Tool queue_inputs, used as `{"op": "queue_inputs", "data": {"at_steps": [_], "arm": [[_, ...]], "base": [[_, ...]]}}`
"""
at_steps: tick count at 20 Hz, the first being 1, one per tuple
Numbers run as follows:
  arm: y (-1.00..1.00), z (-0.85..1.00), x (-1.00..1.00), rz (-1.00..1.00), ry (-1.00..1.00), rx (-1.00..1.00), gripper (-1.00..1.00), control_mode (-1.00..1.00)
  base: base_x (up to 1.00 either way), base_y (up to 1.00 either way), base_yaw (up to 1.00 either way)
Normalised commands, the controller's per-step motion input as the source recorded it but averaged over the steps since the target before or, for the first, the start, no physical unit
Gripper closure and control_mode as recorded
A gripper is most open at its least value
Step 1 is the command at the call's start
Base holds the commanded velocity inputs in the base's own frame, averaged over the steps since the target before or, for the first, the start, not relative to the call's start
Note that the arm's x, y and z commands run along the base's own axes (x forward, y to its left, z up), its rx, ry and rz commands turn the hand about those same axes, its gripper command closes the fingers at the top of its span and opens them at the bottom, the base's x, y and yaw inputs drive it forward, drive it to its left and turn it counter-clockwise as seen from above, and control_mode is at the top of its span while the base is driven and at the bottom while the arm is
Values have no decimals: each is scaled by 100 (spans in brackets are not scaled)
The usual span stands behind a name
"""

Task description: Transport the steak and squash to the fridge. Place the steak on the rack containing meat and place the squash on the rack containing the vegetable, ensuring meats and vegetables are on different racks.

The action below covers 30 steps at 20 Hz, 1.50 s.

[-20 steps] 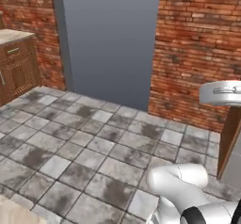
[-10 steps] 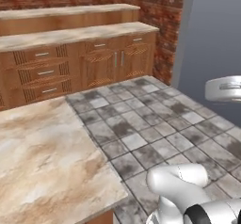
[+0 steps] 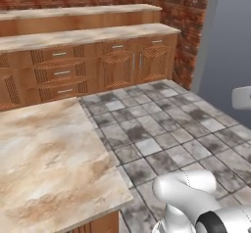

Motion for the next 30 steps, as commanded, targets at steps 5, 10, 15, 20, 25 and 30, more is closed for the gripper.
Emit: {"op": "queue_inputs", "data": {"at_steps": [5,10,15,20,25,30], "arm": [[0,0,0,0,0,0,-100,100],[0,0,0,0,0,0,-100,100],[0,0,0,0,0,0,-100,100],[0,0,0,0,0,0,-100,100],[0,0,0,0,0,0,-100,100],[0,0,0,0,0,0,-100,100]], "base": [[-71,24,25],[65,-100,16],[100,-72,3],[100,4,0],[100,28,6],[100,-14,19]]}}
